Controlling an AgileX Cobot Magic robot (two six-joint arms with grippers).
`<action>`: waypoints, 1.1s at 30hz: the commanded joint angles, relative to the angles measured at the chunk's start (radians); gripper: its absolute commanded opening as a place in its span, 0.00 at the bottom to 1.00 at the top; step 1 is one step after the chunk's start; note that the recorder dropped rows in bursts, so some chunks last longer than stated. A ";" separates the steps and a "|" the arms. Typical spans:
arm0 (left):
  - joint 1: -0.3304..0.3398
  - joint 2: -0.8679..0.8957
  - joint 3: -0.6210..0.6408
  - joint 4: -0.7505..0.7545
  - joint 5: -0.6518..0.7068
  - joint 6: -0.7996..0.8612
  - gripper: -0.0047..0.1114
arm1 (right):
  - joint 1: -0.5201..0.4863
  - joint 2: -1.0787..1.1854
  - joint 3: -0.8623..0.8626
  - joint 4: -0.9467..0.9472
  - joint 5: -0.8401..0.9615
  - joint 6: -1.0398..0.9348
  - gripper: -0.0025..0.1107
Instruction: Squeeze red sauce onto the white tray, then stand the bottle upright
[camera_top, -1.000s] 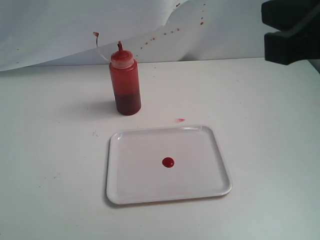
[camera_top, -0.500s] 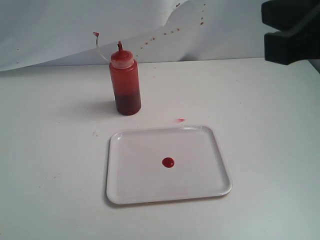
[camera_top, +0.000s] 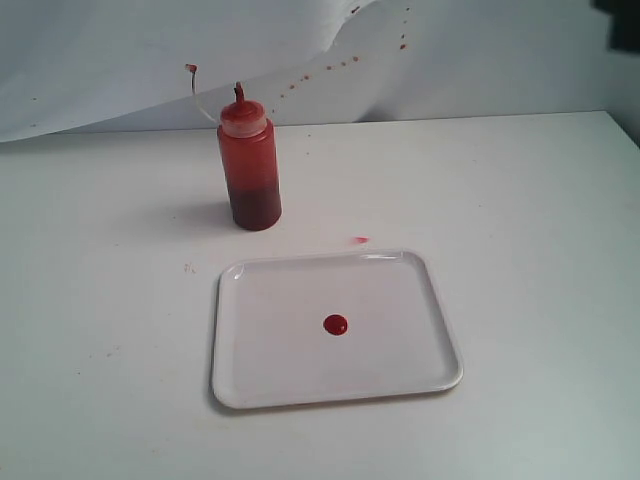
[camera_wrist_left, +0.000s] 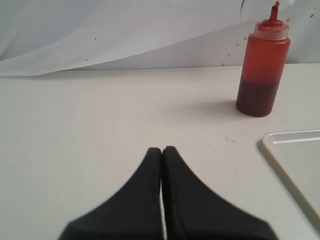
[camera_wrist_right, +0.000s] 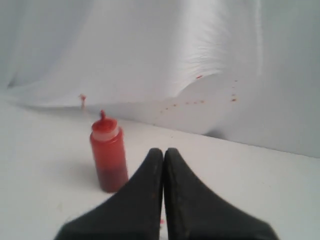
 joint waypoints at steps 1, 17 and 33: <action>0.004 -0.004 0.004 0.000 -0.005 0.000 0.04 | -0.270 -0.184 0.124 0.143 -0.110 -0.028 0.02; 0.004 -0.004 0.004 0.000 -0.005 0.000 0.04 | -0.521 -0.691 0.589 0.065 -0.130 -0.223 0.02; 0.004 -0.004 0.004 0.000 -0.005 0.000 0.04 | -0.521 -0.850 0.920 0.216 -0.134 -0.406 0.02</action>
